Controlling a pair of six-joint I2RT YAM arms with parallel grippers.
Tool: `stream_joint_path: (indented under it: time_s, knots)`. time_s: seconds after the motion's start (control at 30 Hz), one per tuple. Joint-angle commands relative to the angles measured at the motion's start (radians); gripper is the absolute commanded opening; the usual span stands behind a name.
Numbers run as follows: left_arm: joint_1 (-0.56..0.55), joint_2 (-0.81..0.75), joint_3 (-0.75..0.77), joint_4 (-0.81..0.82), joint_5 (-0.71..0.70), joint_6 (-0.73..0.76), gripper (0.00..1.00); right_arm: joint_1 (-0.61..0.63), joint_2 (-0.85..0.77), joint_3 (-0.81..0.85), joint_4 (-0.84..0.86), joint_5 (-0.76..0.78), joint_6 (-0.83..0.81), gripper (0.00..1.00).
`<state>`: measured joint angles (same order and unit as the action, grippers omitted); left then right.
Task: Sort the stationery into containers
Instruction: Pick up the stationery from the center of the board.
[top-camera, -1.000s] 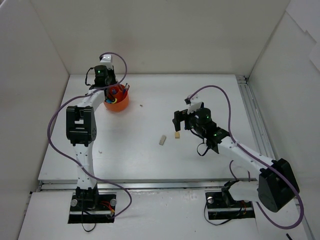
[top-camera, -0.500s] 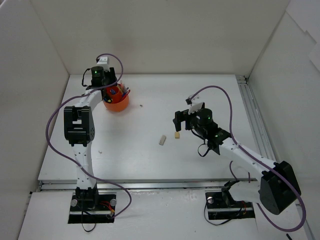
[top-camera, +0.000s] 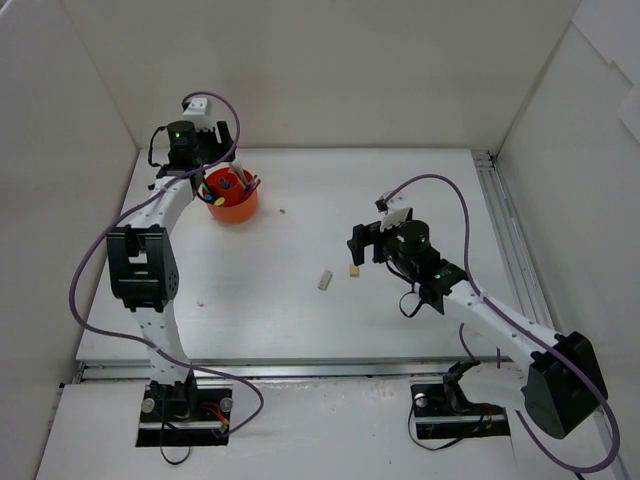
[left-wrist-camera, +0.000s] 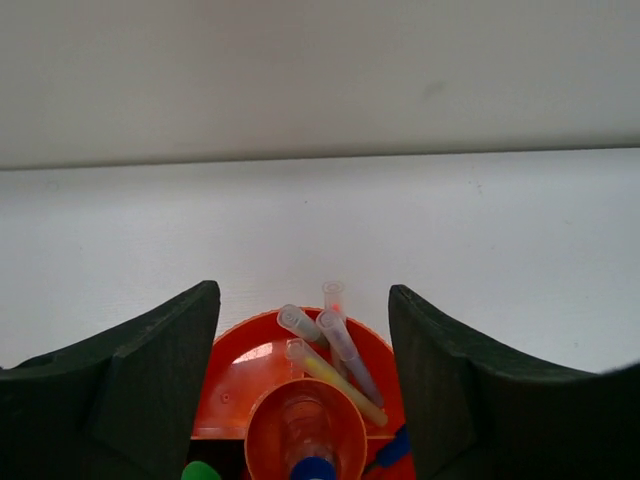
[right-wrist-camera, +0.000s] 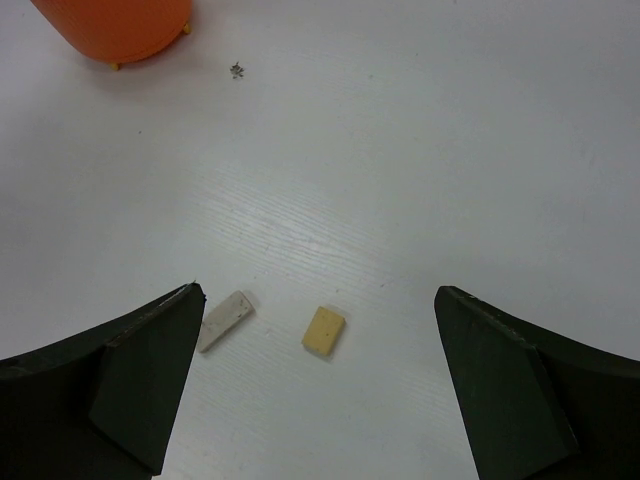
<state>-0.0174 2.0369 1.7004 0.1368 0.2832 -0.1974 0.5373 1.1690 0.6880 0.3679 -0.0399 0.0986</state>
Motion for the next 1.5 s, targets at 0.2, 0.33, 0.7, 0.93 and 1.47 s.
stream_joint_path:
  time_s: [0.2,0.33,0.7,0.93,1.47]
  knots:
    - [0.004,-0.296,-0.080,-0.083,0.028,-0.083,1.00,0.036,0.020,0.056,-0.130,0.109,0.096,0.98]
    - [-0.022,-0.470,-0.189,-0.203,0.023,-0.146,1.00,0.065,0.092,0.087,-0.233,0.238,0.219,0.98]
    - [-0.285,-0.903,-0.677,-0.279,-0.187,-0.188,1.00,0.101,0.392,0.183,-0.258,0.295,0.345,0.98]
    - [-0.322,-1.057,-0.734,-0.342,-0.254,-0.191,1.00,0.098,0.494,0.214,-0.190,0.247,0.365,0.96]
    - [-0.331,-1.146,-0.708,-0.474,-0.264,-0.204,1.00,0.099,0.503,0.242,-0.190,0.253,0.267,0.16]
